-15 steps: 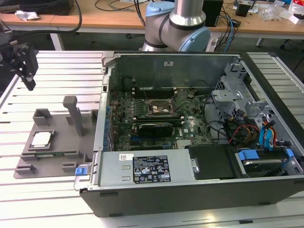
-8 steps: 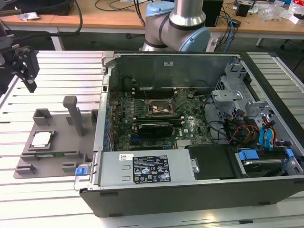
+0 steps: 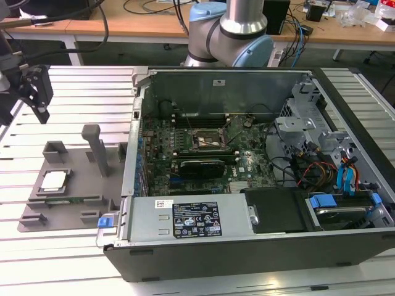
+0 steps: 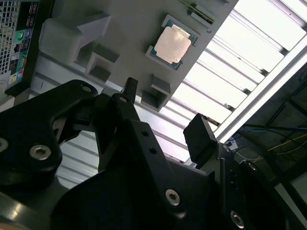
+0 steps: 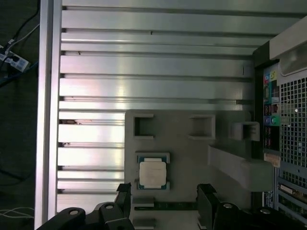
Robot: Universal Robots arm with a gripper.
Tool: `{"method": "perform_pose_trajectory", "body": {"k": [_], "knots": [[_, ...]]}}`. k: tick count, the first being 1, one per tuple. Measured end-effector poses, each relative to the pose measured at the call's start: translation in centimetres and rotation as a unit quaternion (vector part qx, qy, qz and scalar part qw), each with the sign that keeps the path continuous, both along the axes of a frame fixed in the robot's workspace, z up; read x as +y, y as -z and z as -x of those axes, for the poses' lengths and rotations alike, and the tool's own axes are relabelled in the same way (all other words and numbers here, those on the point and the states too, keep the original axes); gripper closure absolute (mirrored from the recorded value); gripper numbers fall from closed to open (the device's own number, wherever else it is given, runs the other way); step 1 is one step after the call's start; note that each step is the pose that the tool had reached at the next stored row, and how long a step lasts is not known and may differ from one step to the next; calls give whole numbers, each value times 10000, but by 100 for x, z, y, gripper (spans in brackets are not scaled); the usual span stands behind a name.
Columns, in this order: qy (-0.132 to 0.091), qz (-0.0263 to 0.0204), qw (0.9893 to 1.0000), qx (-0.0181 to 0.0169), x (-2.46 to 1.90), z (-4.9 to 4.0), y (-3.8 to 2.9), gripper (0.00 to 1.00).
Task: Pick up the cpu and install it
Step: 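Pick up the cpu and move it towards the insertion slot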
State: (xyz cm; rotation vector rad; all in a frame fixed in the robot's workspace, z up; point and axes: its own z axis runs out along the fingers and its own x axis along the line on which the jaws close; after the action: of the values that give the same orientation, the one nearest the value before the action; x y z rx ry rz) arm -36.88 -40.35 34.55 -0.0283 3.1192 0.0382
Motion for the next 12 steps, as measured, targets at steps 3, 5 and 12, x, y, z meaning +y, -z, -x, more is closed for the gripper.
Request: {"method": "perform_pose_trajectory", "body": {"k": [3, 5, 12], "knots": [[0, 0, 10000, 0, 0, 0, 31, 34], [0, 0, 10000, 0, 0, 0, 52, 34], [0, 0, 10000, 0, 0, 0, 143, 34]]}}
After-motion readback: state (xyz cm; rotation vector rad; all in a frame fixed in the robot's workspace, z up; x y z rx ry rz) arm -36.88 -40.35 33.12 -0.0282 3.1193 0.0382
